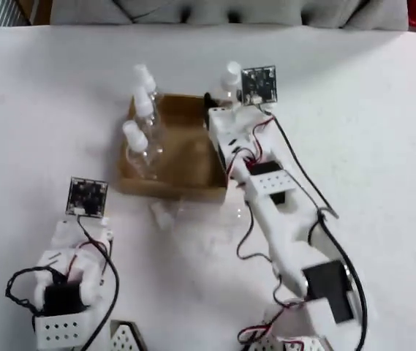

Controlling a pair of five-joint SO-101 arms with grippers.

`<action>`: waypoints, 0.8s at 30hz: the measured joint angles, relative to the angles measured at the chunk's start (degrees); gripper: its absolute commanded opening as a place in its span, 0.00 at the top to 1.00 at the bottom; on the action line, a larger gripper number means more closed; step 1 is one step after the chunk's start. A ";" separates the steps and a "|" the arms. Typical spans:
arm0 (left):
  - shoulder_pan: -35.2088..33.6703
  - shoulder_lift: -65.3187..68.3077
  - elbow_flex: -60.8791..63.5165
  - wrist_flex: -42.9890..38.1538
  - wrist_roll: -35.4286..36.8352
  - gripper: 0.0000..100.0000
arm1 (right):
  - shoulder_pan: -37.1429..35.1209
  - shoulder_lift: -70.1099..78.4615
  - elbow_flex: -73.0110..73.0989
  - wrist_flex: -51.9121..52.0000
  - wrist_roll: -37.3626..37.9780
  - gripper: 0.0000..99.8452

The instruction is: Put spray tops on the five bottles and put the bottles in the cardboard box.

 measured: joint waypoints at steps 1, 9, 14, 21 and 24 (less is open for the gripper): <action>0.00 0.00 0.00 0.00 0.00 0.98 | 0.18 1.67 -1.14 0.00 0.00 0.98; 0.00 0.00 0.00 0.00 -0.18 0.98 | 0.70 11.96 -9.67 0.00 0.53 0.98; 0.00 0.00 0.00 0.00 -0.18 0.98 | 0.70 15.38 -12.13 0.00 6.95 0.98; 0.00 0.00 0.00 0.00 -0.18 0.98 | 0.70 18.02 -12.57 -0.09 8.18 0.98; 0.00 0.00 0.00 0.00 -0.18 0.98 | 0.70 18.64 -13.01 -0.44 8.35 0.98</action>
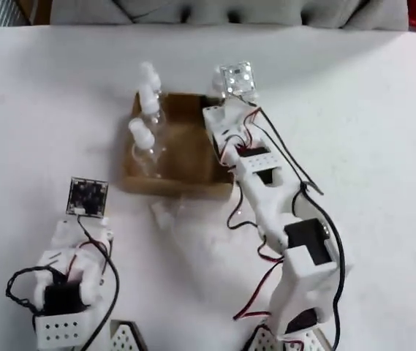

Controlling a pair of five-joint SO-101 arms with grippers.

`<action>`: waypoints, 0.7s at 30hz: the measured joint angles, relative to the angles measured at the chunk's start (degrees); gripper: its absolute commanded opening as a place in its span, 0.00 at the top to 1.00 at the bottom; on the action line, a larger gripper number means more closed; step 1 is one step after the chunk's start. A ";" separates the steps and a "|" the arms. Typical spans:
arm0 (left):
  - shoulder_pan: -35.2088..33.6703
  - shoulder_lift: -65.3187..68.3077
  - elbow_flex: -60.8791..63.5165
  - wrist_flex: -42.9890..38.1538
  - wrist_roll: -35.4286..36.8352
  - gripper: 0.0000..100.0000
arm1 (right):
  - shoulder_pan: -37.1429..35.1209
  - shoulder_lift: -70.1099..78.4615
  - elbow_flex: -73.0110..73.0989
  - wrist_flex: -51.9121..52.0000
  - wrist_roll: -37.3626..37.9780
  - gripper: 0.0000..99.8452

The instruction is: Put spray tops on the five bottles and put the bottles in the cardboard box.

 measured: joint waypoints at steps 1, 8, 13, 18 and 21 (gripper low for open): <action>0.00 0.00 0.00 0.00 0.00 0.98 | 0.00 0.18 -0.09 0.00 0.00 0.98; 0.00 0.00 0.00 0.00 -0.09 0.98 | 0.00 0.18 1.05 -0.79 0.00 0.98; 0.00 0.00 0.00 0.00 -0.09 0.98 | -0.18 0.00 2.90 -0.88 0.00 0.98; 0.00 0.00 0.00 0.00 -0.09 0.98 | -0.26 0.00 3.25 -0.88 0.00 0.98; 0.00 0.00 0.00 0.00 -0.09 0.98 | -0.26 0.00 3.25 -0.88 0.00 0.98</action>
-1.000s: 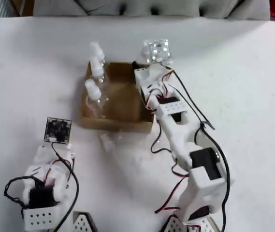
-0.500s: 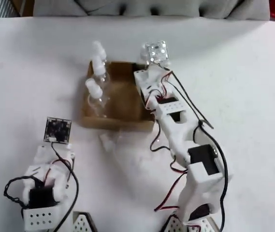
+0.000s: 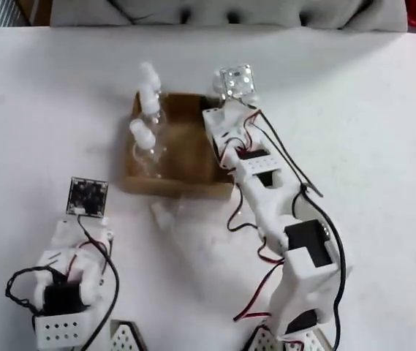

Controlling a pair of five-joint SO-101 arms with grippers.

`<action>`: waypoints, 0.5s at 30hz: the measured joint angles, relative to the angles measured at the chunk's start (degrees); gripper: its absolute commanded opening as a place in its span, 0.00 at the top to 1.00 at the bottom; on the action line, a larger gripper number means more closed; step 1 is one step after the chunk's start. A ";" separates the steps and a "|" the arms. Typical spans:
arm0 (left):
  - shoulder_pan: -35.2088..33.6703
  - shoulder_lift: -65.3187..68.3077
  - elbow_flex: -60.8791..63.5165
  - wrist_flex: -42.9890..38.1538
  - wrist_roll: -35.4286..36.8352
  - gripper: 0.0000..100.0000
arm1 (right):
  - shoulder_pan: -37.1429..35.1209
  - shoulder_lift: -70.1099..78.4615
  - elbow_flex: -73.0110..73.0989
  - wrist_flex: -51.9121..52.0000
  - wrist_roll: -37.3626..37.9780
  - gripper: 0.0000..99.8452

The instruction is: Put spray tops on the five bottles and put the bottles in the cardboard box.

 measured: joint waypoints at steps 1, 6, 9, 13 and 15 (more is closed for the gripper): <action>0.00 0.00 0.00 0.00 0.00 0.98 | 0.00 0.00 0.09 0.00 0.00 0.98; 0.00 0.00 0.00 0.00 0.00 0.98 | 0.00 -2.46 5.89 -5.98 0.00 0.98; 0.00 0.00 0.00 0.00 0.00 0.98 | -0.53 -4.22 9.85 -10.46 0.00 0.98; 0.00 0.00 0.00 0.00 0.00 0.98 | -0.97 -4.84 10.11 -9.23 0.00 0.98; 0.00 0.00 0.00 0.00 0.00 0.98 | -0.97 -5.10 9.49 -7.47 0.00 0.98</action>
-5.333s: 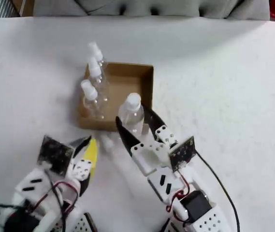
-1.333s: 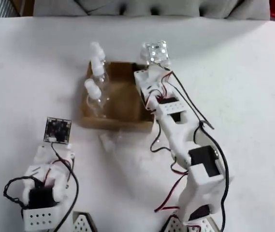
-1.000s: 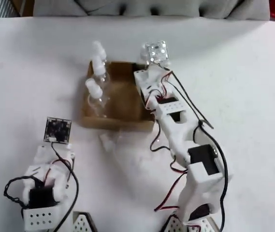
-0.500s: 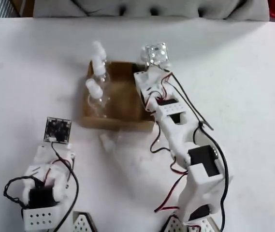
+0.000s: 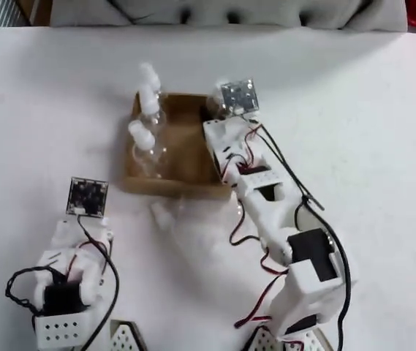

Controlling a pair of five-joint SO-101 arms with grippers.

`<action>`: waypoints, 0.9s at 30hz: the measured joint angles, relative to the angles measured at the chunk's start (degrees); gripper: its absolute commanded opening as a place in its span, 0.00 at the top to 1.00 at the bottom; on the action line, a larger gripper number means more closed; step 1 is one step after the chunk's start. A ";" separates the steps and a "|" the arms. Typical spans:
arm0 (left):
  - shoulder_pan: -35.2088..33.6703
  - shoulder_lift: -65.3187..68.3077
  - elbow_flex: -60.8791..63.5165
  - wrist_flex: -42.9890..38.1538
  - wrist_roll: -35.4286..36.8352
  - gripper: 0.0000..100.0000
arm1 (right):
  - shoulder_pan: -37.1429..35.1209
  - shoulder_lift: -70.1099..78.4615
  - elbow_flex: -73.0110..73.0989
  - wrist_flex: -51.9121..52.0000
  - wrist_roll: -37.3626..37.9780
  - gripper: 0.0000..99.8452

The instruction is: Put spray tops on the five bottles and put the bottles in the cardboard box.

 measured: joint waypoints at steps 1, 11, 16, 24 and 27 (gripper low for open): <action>0.00 0.00 0.00 0.00 0.00 0.98 | -0.09 0.00 -0.53 0.97 0.00 0.98; 0.00 0.00 0.00 0.00 0.00 0.98 | -0.09 0.00 -1.05 2.11 0.00 0.98; 0.00 0.00 0.00 0.00 0.00 0.98 | -0.09 1.23 -1.32 1.93 0.18 0.98; 0.00 0.00 0.00 0.00 0.00 0.98 | -0.88 2.37 -2.11 1.93 0.53 0.83; 0.00 0.00 0.00 0.00 0.00 0.98 | -1.41 2.46 -2.11 1.93 0.62 0.83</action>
